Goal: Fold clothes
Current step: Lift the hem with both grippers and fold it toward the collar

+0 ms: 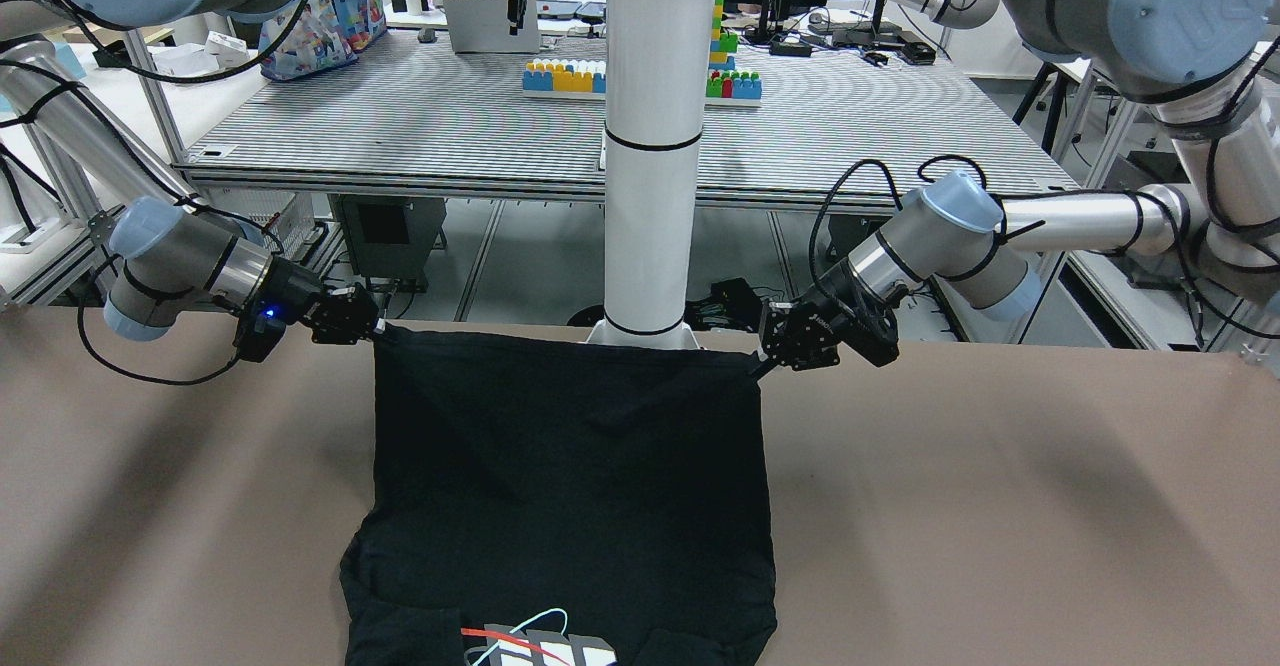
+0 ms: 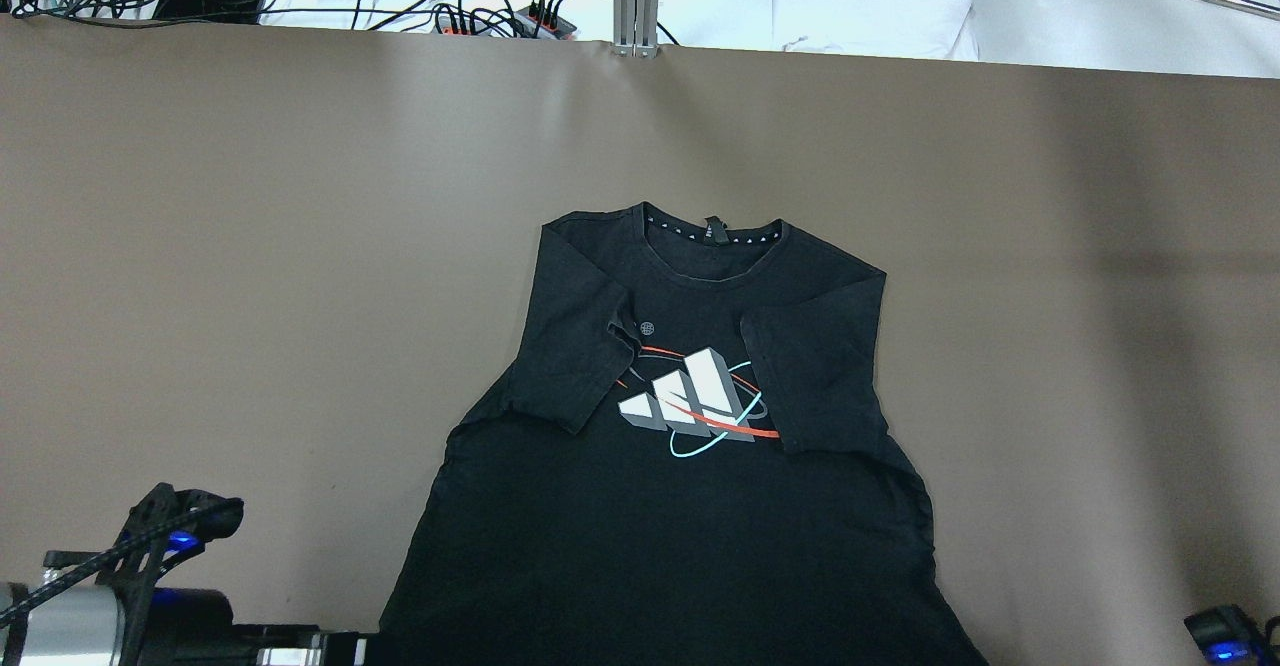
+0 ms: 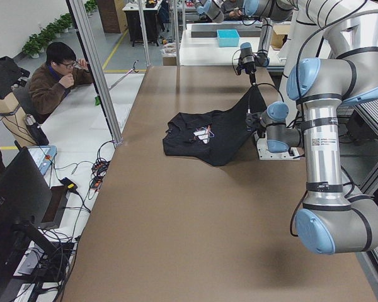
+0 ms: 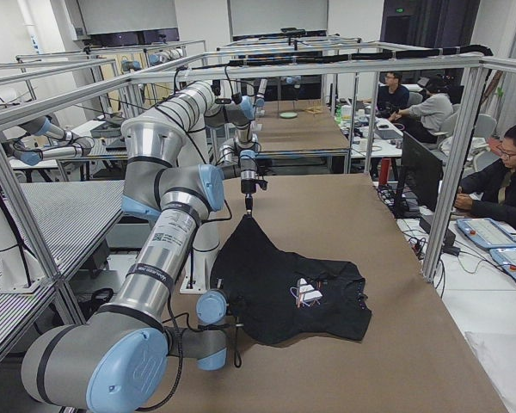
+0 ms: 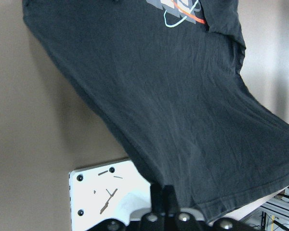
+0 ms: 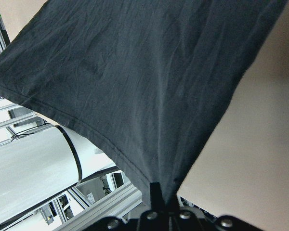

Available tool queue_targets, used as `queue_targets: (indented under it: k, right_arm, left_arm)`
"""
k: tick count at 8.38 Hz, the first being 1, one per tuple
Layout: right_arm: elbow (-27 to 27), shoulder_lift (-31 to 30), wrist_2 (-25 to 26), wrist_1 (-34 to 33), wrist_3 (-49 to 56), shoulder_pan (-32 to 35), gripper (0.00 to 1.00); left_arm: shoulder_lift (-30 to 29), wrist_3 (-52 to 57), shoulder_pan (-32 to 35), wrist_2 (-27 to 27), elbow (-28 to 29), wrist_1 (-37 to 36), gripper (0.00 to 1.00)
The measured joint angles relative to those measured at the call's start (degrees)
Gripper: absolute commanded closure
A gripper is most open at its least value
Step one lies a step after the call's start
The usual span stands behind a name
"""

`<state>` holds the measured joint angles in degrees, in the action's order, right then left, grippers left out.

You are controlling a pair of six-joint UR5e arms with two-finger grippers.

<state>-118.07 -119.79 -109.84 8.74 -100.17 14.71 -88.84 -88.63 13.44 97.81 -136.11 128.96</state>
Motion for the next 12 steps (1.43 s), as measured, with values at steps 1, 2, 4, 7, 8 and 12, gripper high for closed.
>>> queue_targets:
  k: [1,2,4,7,8,12]
  right_arm:
    - [2.0,2.8,-0.6,-0.7,0.0,3.3,1.0]
    - [3.3,6.0,-1.4,-2.7,0.2,6.9,1.0]
    - [4.2,12.4,-4.6,-9.6,0.7,14.1,1.0]
    - [4.6,19.5,-10.0,-20.5,5.0,24.1,1.0]
    - [4.8,20.9,-10.6,-23.6,6.5,26.6,1.0]
    - [8.4,26.3,-10.4,-32.8,15.2,33.6,1.0]
  left_arm:
    - [-3.1,0.1,2.1,0.5,2.5,-0.2,1.0]
    - [-5.7,0.2,4.5,2.0,4.5,-0.3,1.0]
    - [-8.6,1.1,11.2,7.7,7.5,-0.4,1.0]
    - [-13.4,2.4,19.4,13.7,14.2,-0.4,1.0]
    - [-15.7,2.5,20.2,13.3,17.0,-0.4,1.0]
    - [-21.3,2.7,23.9,12.1,25.7,-0.3,1.0]
